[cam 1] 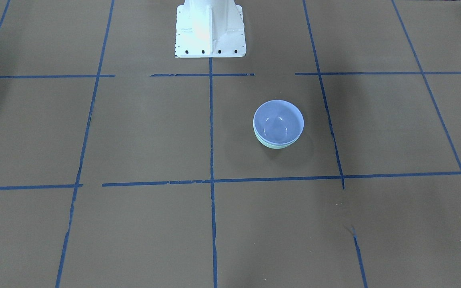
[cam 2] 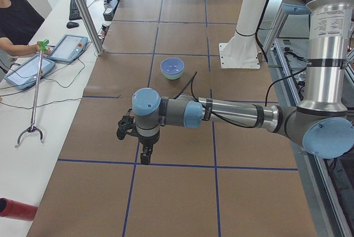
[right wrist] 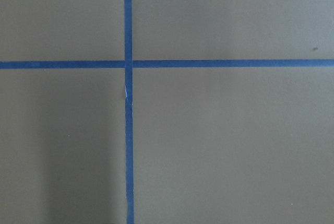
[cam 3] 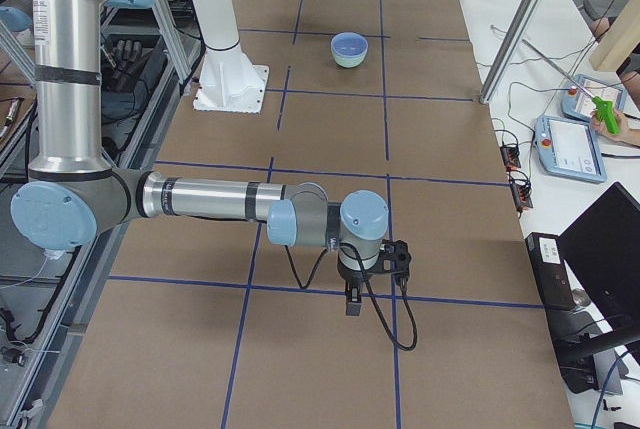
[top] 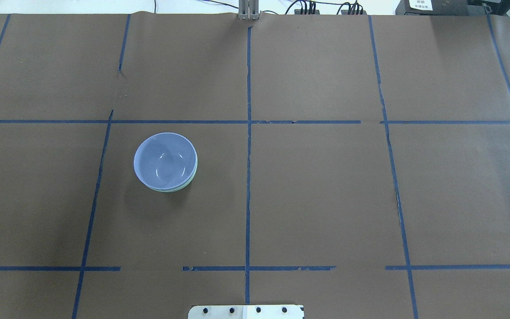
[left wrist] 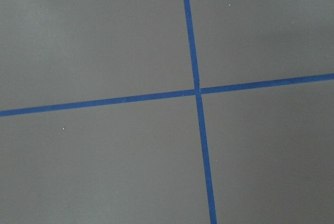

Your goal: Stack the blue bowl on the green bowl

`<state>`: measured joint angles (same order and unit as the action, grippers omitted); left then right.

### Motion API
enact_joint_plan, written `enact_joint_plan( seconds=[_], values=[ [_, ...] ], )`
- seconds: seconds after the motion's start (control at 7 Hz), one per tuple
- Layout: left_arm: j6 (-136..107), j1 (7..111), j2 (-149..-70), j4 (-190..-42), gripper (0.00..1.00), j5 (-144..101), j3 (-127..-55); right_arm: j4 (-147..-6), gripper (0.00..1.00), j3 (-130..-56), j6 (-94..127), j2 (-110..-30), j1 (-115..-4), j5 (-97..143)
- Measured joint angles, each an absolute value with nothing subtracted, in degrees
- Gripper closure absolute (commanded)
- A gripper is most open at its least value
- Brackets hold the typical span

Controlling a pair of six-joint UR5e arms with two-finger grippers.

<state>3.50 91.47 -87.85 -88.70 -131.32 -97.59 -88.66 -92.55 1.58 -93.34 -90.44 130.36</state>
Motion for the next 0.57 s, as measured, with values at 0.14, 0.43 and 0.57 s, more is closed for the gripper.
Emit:
enact_joint_plan(
  seconds=[0.14, 0.43, 0.57],
  values=[
    [3.42, 91.51, -86.34, -89.0, 0.0, -131.96, -97.1, -88.64, 0.0, -92.55, 1.58, -93.34, -90.44, 130.38],
    [3.39, 91.51, -85.12, -89.33, 0.0, -133.81, -95.48, -88.64, 0.0, -92.55, 1.58, -93.34, -90.44, 130.36],
    [3.38, 91.5, -85.1, -89.37, 0.0, -134.08, -95.11, -88.64, 0.0, -92.55, 1.58, -93.34, -90.44, 130.38]
  ],
)
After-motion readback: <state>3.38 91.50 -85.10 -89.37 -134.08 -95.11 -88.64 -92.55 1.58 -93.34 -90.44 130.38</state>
